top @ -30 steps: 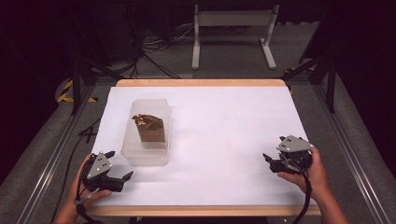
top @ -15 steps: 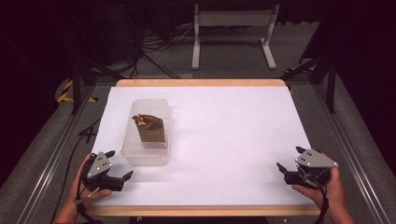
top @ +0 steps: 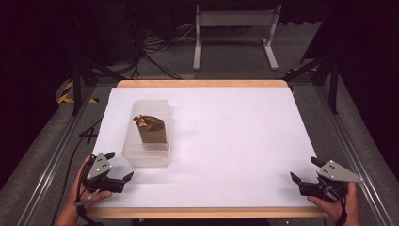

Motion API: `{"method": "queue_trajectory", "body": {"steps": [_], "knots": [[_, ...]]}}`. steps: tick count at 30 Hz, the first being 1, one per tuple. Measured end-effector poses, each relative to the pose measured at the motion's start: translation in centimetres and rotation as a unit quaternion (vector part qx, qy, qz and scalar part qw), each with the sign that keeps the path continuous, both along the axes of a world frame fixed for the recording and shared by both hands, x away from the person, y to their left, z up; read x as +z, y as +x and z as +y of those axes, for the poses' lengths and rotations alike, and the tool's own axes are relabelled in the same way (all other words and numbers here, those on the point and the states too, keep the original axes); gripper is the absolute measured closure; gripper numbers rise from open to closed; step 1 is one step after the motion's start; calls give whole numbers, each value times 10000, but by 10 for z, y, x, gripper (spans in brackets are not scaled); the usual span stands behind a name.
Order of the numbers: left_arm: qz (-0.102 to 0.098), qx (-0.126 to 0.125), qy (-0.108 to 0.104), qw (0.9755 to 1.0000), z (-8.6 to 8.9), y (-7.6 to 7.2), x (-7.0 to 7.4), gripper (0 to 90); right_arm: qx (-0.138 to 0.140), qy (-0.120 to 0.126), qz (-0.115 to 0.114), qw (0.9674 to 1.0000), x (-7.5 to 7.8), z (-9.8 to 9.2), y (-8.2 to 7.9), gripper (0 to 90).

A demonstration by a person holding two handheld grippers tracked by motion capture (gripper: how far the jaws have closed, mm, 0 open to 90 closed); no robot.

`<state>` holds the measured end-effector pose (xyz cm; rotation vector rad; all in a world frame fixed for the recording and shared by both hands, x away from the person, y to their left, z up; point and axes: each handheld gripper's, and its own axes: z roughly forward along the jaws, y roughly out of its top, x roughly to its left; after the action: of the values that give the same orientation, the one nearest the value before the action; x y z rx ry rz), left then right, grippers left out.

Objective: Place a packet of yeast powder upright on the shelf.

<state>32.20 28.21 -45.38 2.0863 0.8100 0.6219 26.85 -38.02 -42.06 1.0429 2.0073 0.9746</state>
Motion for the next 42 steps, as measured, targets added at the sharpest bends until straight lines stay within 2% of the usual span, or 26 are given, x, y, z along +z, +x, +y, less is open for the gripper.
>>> {"method": "queue_trajectory", "body": {"steps": [2,4,7,11,18,21,31,33,42], "knots": [[-19,11,-34,10000,0,0,0,34,-62,56,-37,10000,-3,-3,0,123],[-26,34,-62,10000,2,0,1,34,-146,277,13,9995,-9,-9,2,121],[-12,73,-49,10000,3,0,1,34,-248,423,-14,9988,-15,-16,3,117],[-17,80,-100,9999,3,-1,1,34,-275,504,-85,9983,-17,-17,4,114],[-111,10,-86,9999,3,-2,3,33,-360,548,-151,9977,-18,-14,3,115],[-72,-6,-122,9999,3,-2,2,33,-351,593,-164,9975,-17,-12,3,115],[-60,49,-18,10000,2,-1,0,33,-353,433,-71,9984,-20,-6,8,122],[-69,60,-45,9999,1,-1,1,33,-336,465,-122,9983,-20,-6,8,124],[-25,36,-43,10000,-1,4,0,33,-306,467,-100,9984,-20,-4,8,126]]}}
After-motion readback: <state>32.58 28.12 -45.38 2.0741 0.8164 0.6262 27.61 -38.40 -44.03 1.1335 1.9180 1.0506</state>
